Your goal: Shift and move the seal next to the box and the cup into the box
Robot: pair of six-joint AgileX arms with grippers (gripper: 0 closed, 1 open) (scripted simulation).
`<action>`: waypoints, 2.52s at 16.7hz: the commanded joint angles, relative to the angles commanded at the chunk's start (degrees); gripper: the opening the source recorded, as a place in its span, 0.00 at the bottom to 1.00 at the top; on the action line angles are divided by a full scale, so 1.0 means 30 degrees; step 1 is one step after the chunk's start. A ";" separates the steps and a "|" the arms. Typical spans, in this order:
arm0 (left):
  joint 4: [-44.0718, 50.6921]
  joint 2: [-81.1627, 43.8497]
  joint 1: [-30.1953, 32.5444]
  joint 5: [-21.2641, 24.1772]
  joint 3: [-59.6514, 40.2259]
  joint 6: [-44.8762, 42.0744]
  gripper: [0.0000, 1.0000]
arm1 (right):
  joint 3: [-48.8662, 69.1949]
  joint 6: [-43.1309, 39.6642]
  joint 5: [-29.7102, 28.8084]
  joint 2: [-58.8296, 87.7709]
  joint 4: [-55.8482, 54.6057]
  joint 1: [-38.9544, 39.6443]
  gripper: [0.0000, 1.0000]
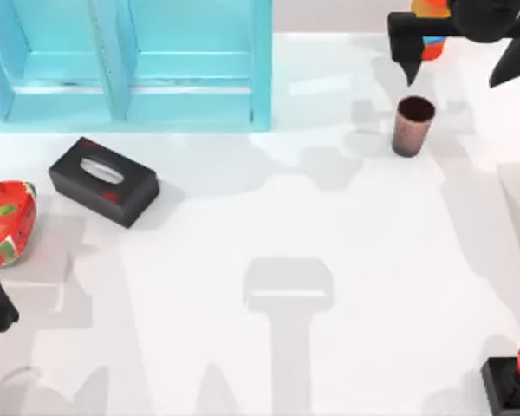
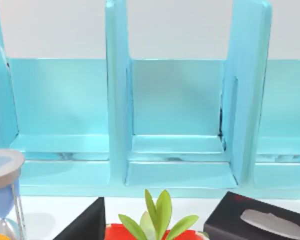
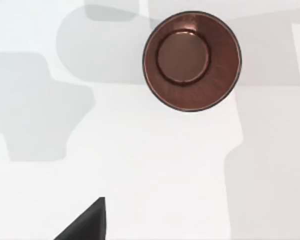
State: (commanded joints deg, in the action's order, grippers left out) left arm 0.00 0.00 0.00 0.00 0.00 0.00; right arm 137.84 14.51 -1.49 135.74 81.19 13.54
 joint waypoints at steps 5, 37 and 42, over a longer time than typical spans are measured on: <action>0.0000 0.0000 0.0000 0.0000 0.0000 0.0000 1.00 | 0.2800 -0.0196 -0.0551 0.2870 -0.0114 -0.0255 1.00; 0.0000 0.0000 0.0000 0.0000 0.0000 0.0000 1.00 | -0.1759 -0.0311 -0.0539 0.3635 -0.5444 -0.0377 0.02; 0.0000 0.0000 0.0000 0.0000 0.0000 0.0000 1.00 | -0.1759 -0.0311 -0.0539 0.3635 -0.5444 -0.0377 0.00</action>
State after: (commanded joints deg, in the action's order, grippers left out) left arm 0.00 0.00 0.00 0.00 0.00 0.00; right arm 132.56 13.58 -3.11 146.65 64.86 12.41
